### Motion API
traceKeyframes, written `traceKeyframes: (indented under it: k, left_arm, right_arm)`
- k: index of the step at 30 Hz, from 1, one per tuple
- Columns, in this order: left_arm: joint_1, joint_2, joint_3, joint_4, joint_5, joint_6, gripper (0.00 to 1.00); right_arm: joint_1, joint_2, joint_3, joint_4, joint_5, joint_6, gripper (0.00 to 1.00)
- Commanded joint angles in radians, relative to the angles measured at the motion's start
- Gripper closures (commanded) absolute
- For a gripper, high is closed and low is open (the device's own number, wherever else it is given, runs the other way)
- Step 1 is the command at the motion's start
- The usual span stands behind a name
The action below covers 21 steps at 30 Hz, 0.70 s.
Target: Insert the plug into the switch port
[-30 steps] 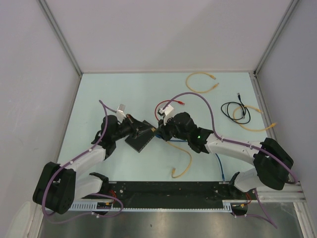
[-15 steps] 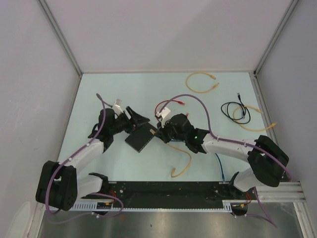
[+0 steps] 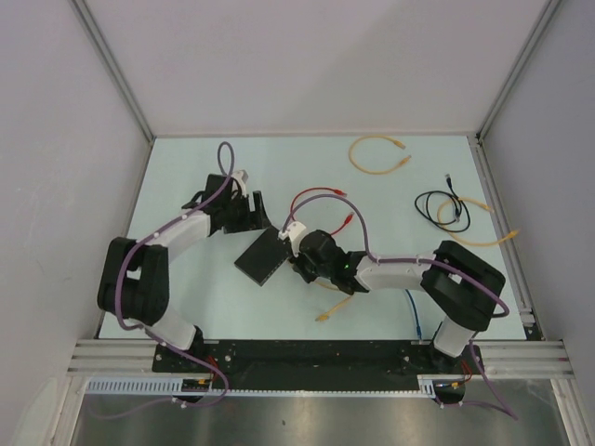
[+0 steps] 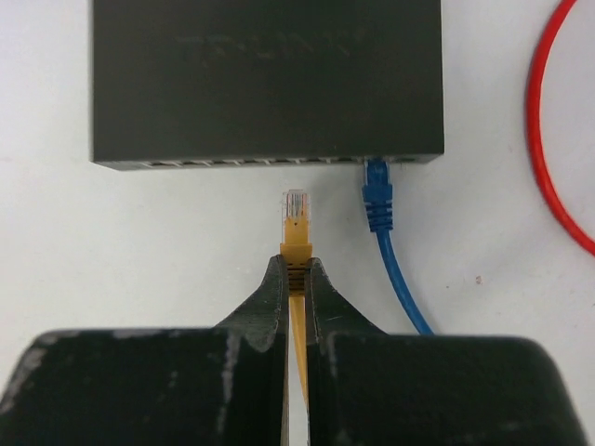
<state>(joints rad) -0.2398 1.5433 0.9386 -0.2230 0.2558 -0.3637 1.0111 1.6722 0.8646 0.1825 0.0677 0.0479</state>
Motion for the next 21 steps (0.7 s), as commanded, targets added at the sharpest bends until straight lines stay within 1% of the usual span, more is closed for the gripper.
traceKeyframes:
  k: [1,6,16,21]
  left_arm:
    - [0.002,0.054,0.055,-0.084,0.02,0.123,0.15]
    - [0.0,0.101,0.049,-0.085,0.072,0.121,0.15]
    - [-0.018,0.15,0.06,-0.101,0.086,0.118,0.18]
    - [-0.026,0.164,0.068,-0.113,0.082,0.12,0.19]
  right_arm:
    - [0.004,0.041,0.045,0.023,0.07,-0.011,1.0]
    - [0.0,0.086,0.063,0.018,0.095,-0.01,1.0]
    - [-0.019,0.115,0.08,0.067,0.083,-0.003,1.0]
    - [-0.025,0.129,0.102,0.064,0.084,-0.006,1.0]
